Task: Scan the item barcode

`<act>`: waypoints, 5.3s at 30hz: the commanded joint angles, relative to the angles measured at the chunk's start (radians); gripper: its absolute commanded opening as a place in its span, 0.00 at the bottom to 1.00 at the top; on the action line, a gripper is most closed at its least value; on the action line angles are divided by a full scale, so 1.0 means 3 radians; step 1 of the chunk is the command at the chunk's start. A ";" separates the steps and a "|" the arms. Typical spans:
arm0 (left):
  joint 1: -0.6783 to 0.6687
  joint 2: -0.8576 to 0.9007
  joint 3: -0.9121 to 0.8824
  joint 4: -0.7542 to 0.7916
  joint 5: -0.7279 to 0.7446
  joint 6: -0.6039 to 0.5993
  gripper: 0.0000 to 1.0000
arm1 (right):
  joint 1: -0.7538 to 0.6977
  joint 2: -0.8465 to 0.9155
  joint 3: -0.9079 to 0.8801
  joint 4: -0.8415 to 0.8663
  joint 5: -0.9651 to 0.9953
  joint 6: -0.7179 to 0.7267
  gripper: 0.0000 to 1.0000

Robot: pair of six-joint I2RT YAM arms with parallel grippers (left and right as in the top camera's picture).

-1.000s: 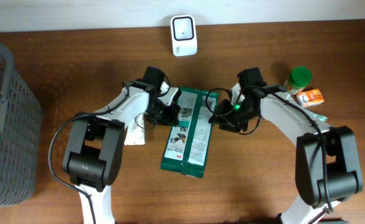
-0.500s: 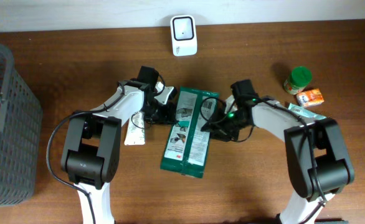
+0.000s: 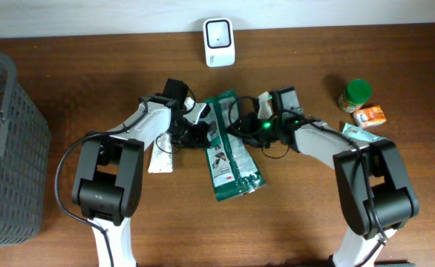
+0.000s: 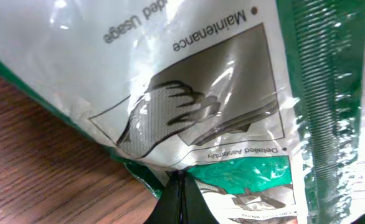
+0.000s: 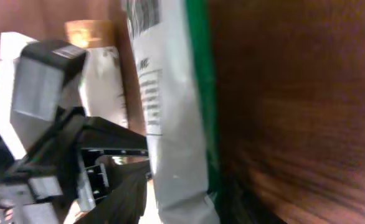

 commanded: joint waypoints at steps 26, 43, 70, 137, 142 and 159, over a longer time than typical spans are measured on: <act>-0.0006 0.0070 0.0050 -0.0023 0.0048 -0.0023 0.00 | -0.0387 0.0024 0.0058 -0.1161 -0.0398 -0.1109 0.43; -0.0006 0.0070 0.0050 -0.0025 0.0048 -0.0022 0.00 | -0.0023 0.0028 -0.0207 -0.1470 -0.0014 -0.0277 0.52; -0.0004 0.0070 0.0056 -0.0045 0.0046 -0.0020 0.00 | 0.0397 0.0018 -0.0170 0.0112 -0.0116 -0.0336 0.19; 0.1212 -0.0237 0.1923 -0.1218 -0.0919 0.0106 0.82 | 0.0680 -0.0355 0.1736 -0.0969 0.5055 -0.3750 0.04; 0.1214 -0.0237 0.1923 -0.1204 -0.0919 0.0104 0.95 | 0.0732 0.0203 0.2185 -0.0309 0.5547 -0.4697 0.04; 0.1214 -0.0237 0.1923 -0.1209 -0.0918 0.0104 0.99 | 0.0618 0.1490 0.2492 0.1148 0.5286 -0.6463 0.04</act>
